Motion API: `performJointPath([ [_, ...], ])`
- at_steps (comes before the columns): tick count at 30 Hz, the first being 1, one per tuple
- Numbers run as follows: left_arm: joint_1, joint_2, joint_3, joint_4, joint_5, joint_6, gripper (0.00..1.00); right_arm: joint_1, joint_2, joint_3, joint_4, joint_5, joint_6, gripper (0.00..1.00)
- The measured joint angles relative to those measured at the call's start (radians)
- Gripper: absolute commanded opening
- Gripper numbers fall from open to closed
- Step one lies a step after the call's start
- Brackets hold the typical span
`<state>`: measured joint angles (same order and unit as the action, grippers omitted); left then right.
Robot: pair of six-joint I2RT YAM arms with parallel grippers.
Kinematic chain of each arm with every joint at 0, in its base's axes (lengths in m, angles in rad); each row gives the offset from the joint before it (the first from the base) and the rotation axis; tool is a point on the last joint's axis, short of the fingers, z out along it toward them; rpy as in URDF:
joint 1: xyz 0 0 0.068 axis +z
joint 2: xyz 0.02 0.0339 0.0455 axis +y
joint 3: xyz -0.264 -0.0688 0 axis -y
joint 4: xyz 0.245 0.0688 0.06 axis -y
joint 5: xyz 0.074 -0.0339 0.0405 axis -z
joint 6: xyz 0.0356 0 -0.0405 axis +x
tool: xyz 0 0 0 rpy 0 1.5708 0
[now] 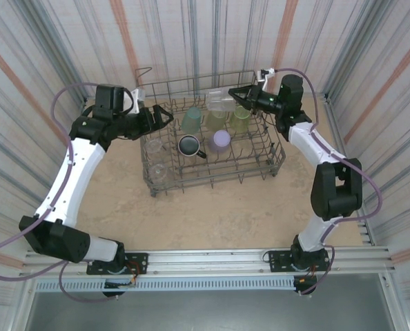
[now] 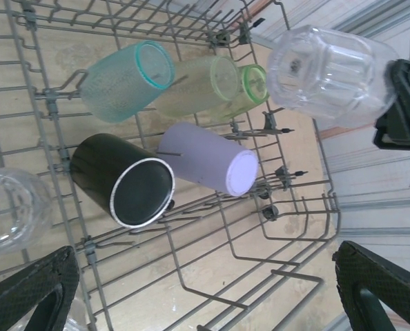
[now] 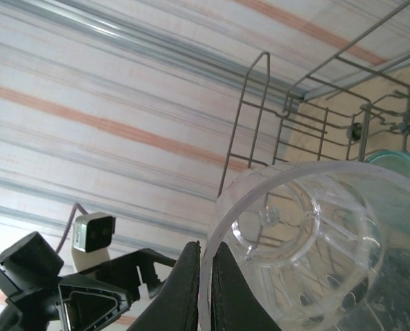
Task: Load the cups into the dish rack
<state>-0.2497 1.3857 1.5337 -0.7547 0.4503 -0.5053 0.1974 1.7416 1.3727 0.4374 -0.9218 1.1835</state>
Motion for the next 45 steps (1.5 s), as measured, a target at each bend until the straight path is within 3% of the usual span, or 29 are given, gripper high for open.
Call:
performJointPath([
  [22, -0.027, 0.078, -0.018, 0.275, 0.23, -0.2, 0.99, 0.072, 0.122, -0.058, 0.544, -0.052, 0.359, 0.0],
  [45, -0.027, 0.141, -0.039, 0.434, 0.246, -0.303, 0.99, 0.13, 0.166, -0.053, 0.723, -0.11, 0.467, 0.0],
])
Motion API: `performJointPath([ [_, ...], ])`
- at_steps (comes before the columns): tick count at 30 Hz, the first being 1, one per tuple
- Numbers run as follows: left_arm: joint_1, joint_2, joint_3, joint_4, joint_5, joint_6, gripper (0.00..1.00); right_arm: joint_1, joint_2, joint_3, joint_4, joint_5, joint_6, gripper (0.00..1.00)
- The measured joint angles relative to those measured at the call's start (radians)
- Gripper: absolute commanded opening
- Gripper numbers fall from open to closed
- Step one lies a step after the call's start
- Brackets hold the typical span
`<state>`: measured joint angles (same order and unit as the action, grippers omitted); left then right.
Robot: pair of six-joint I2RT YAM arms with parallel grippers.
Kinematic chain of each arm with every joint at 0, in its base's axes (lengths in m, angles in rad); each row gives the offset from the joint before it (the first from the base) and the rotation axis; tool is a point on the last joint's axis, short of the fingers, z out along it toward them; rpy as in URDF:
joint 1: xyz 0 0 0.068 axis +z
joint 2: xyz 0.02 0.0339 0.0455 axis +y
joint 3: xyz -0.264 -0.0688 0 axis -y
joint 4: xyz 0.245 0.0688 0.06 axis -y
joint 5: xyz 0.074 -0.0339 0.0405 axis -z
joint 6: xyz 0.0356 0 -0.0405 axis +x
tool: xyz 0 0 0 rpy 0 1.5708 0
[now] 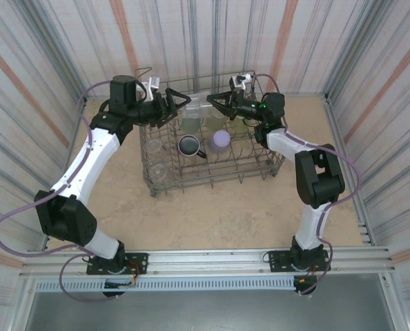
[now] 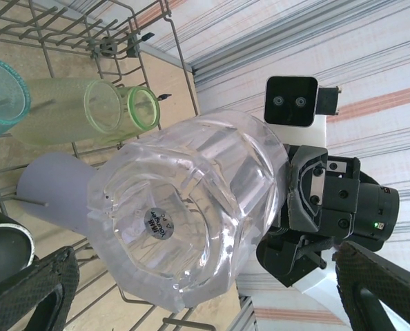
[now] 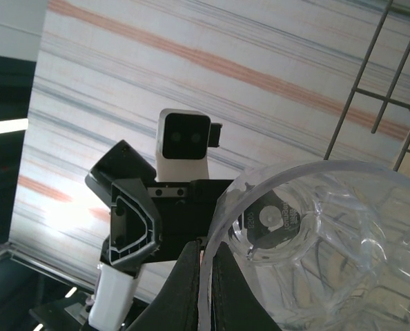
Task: Load the cups into the dish rack
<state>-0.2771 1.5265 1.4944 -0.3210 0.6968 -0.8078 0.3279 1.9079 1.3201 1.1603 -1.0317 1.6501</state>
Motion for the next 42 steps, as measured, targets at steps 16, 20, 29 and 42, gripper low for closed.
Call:
performJointPath([
  [16, 0.0, 0.004, -0.034, 0.053, 0.014, -0.037, 0.97, 0.013, 0.057, 0.063, 0.155, -0.004, 0.121, 0.0],
  [20, 0.0, 0.005, -0.034, 0.069, 0.018, -0.044, 0.94, 0.016, 0.087, 0.078, 0.172, 0.007, 0.146, 0.0],
  [29, 0.0, 0.015, -0.036, 0.095, 0.02, -0.063, 0.84, 0.034, 0.093, 0.079, 0.187, 0.013, 0.153, 0.0],
  [42, 0.003, 0.026, -0.044, 0.152, 0.044, -0.069, 0.3, 0.024, 0.102, 0.085, 0.183, 0.037, 0.197, 0.03],
])
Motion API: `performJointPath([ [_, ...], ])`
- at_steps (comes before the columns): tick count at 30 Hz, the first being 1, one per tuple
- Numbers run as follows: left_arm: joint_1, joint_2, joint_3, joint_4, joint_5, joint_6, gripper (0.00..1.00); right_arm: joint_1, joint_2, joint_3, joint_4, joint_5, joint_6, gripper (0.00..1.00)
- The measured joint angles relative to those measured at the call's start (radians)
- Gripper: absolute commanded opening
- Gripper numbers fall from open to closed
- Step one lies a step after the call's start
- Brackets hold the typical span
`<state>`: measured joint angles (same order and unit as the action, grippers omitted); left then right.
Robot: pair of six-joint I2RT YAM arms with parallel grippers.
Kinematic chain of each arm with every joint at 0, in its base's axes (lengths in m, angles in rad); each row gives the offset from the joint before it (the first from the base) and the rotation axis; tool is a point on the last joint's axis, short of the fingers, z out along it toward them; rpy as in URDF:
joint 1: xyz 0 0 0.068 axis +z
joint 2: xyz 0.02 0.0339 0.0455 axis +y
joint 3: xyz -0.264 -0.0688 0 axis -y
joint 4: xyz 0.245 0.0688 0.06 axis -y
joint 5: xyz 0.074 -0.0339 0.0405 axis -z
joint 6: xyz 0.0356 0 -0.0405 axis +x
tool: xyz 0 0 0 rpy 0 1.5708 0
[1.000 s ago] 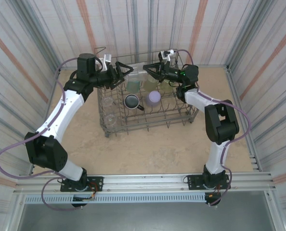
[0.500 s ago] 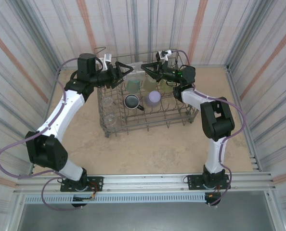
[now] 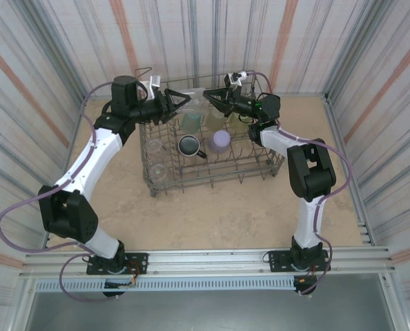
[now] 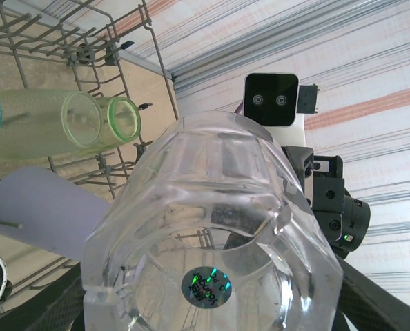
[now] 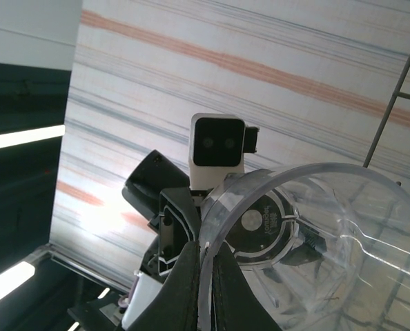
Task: Load the cups into the dish rack
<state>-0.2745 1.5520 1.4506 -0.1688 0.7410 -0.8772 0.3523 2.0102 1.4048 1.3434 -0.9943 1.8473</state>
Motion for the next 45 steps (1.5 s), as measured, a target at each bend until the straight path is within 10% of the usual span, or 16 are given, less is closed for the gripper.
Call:
performJointPath([
  [4, 0.0, 0.0, -0.003, 0.006, 0.002, 0.0, 0.22, 0.0, 0.0, 0.0, 0.003, -0.001, 0.0, 0.24],
  [30, 0.027, 0.0, 0.183, -0.322, -0.16, 0.27, 0.04, -0.086, -0.086, -0.161, -0.039, -0.006, -0.07, 0.6],
  [36, 0.037, 0.01, 0.272, -0.428, -0.26, 0.383, 0.04, -0.105, -0.197, -0.229, -0.214, -0.034, -0.217, 0.99],
  [45, 0.031, 0.137, 0.458, -0.636, -0.441, 0.583, 0.04, -0.115, -0.435, -0.243, -0.765, -0.04, -0.658, 0.99],
])
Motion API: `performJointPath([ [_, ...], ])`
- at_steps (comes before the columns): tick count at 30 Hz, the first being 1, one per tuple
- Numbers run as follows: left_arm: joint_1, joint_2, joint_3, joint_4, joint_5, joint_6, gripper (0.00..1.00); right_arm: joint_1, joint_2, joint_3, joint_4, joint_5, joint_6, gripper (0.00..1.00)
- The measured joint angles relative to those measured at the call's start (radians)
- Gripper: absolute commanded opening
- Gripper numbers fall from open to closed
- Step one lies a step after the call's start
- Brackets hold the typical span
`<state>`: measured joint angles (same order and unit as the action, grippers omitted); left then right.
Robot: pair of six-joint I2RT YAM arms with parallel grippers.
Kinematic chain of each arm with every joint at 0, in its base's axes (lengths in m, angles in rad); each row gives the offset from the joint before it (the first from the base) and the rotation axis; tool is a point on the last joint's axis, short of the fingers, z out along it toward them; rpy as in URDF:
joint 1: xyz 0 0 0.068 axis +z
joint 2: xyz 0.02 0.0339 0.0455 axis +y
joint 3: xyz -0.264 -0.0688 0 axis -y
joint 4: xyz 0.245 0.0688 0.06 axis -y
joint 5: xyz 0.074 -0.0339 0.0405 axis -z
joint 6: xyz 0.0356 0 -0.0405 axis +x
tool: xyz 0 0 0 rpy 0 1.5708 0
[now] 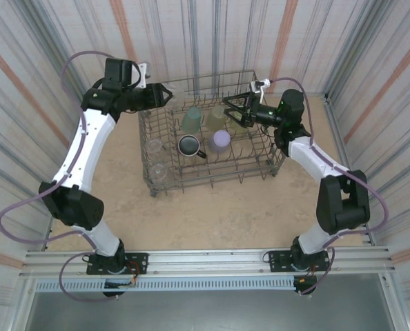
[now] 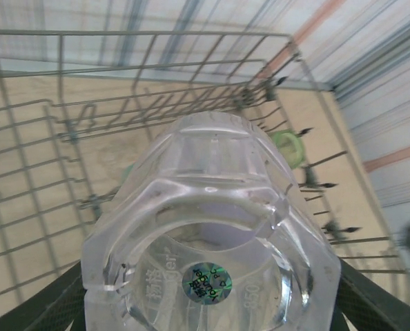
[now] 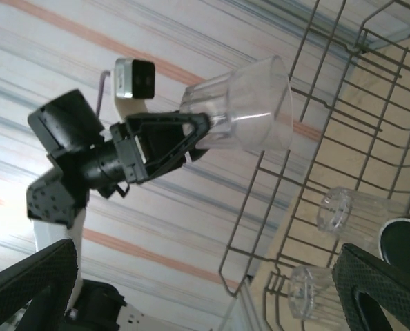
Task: Load the cups into the dish rack
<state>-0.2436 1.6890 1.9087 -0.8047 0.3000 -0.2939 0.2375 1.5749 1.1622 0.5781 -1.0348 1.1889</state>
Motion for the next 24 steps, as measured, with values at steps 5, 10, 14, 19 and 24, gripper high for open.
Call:
performJointPath([
  [5, -0.008, 0.086, 0.117, -0.13, -0.101, 0.132, 0.03, -0.011, -0.08, -0.027, -0.171, 0.012, -0.151, 0.99],
  [10, -0.014, 0.185, 0.239, -0.243, -0.172, 0.257, 0.02, -0.037, -0.095, -0.084, -0.248, 0.013, -0.206, 0.99],
  [14, -0.021, 0.227, 0.254, -0.295, -0.231, 0.319, 0.01, -0.044, -0.097, -0.117, -0.275, 0.016, -0.225, 0.99],
  [19, -0.025, 0.236, 0.254, -0.325, -0.291, 0.359, 0.0, -0.044, -0.11, -0.147, -0.291, 0.017, -0.233, 0.99],
  [24, -0.048, 0.241, 0.264, -0.328, -0.369, 0.397, 0.0, -0.057, -0.128, -0.155, -0.296, 0.016, -0.249, 0.99],
])
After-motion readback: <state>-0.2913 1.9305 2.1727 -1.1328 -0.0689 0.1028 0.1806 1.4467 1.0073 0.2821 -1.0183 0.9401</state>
